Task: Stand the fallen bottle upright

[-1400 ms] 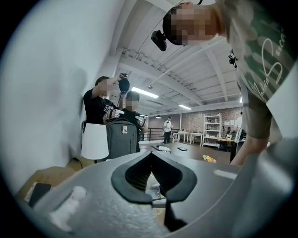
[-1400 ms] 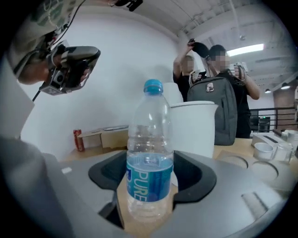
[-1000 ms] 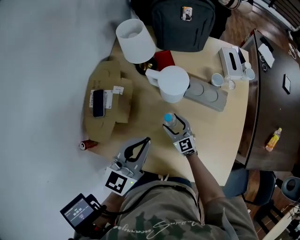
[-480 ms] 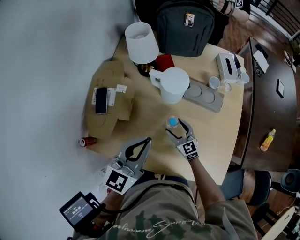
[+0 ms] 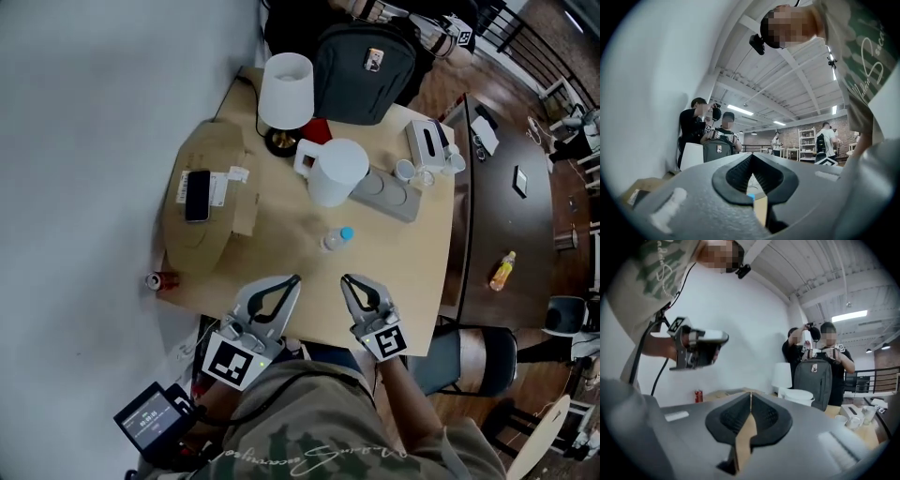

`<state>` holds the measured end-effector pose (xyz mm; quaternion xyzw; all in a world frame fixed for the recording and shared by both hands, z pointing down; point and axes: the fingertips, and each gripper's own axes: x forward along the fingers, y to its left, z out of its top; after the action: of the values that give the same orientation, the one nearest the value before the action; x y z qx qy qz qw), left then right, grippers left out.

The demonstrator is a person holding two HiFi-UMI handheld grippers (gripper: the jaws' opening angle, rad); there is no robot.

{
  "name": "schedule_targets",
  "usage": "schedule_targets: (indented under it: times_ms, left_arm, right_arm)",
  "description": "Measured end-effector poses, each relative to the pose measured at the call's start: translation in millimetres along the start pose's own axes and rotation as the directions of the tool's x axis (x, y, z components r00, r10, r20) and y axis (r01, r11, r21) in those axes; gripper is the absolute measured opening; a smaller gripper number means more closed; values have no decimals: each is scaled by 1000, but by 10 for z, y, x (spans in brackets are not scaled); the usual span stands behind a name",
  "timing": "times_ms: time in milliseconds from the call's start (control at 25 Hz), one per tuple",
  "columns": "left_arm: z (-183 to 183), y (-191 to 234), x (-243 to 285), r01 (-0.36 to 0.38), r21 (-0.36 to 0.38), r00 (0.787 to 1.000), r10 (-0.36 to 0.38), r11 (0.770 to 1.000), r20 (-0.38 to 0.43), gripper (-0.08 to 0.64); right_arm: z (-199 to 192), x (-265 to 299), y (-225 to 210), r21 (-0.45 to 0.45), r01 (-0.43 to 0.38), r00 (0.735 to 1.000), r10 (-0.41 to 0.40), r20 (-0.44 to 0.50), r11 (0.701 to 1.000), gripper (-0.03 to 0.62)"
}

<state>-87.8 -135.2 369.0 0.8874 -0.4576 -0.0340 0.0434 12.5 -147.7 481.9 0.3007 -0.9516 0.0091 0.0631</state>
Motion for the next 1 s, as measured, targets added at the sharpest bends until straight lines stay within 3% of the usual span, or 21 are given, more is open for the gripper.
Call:
schedule_targets:
  times_ms: [40, 160, 240, 480, 760, 880, 1000]
  left_arm:
    - [-17, -32, -52, 9, -15, 1000, -9, 1000, -3, 0]
    - [-151, -128, -216, 46, -34, 998, -48, 998, -41, 0]
    - [-184, -232, -297, 70, -32, 997, -70, 997, -16, 0]
    - [17, -885, -681, 144, 135, 987, -152, 980, 50, 0]
    - [-209, -1871, -1163, 89, 107, 996, -89, 990, 0, 0]
    - [-260, -2247, -1331, 31, 51, 999, -32, 998, 10, 0]
    - [-238, -2641, -1507, 28, 77, 1000, -27, 997, -11, 0]
  right_arm:
    - [185, -71, 58, 22, 24, 999, -24, 23, 999, 5]
    - [500, -287, 191, 90, 116, 989, -124, 79, 989, 5]
    - [587, -381, 304, 98, 151, 983, -160, 89, 984, 5]
    - [739, -756, 887, 39, 122, 989, -124, 81, 992, 5]
    - [873, -1787, 1274, 32, 154, 970, -157, 186, 988, 5]
    - [804, -2228, 1412, 52, 161, 973, -168, 161, 986, 5]
    - [759, -2650, 1609, 63, 175, 972, -182, 147, 983, 5]
